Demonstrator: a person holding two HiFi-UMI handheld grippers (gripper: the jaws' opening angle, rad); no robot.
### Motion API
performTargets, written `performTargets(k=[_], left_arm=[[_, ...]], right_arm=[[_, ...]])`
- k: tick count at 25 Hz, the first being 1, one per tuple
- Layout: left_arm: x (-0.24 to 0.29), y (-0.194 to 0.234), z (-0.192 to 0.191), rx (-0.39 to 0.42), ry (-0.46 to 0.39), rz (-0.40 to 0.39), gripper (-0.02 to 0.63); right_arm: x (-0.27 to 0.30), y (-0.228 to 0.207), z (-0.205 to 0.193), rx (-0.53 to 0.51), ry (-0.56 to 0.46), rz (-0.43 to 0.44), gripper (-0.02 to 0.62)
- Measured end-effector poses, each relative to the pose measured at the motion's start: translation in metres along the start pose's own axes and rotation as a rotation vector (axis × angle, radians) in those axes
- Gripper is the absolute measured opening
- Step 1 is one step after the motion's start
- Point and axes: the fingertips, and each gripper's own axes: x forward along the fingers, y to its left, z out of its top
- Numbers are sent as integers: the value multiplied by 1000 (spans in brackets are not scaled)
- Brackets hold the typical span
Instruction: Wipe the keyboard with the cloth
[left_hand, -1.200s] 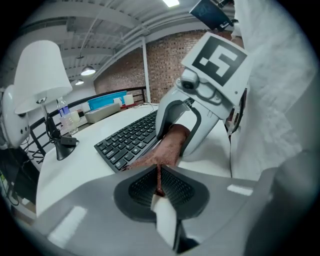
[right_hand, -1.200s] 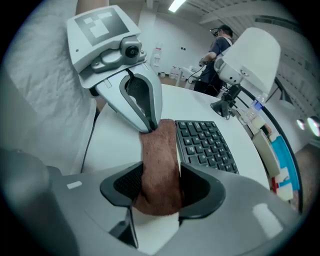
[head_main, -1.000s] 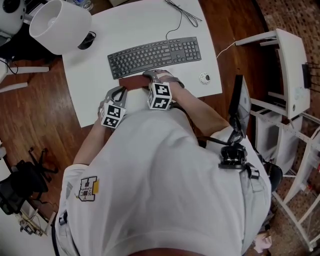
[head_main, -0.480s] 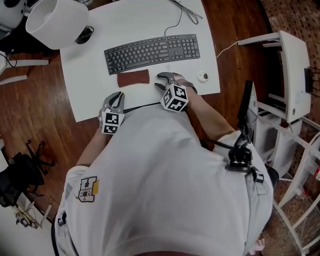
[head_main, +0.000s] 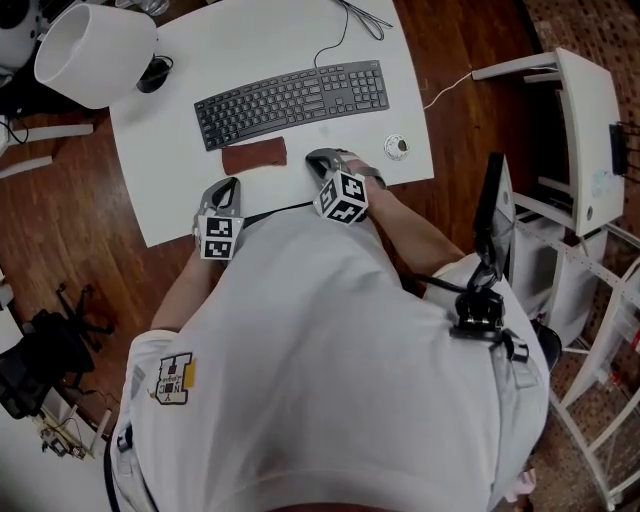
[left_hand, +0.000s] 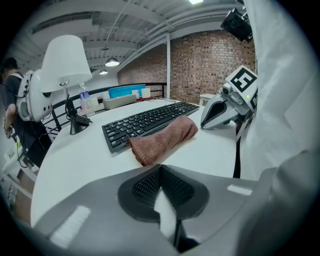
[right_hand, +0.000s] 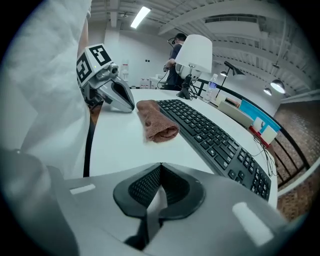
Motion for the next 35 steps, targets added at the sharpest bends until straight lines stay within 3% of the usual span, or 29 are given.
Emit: performTargets(k=[9,35], left_arm=[[2,-4,-1,34,5,-7,0],[5,-5,-8,107,8,-25,0]], right_arm=[[-2,-1,-2,53,-48,2,0],[-1,-1,-3,39,-32,-15,0]])
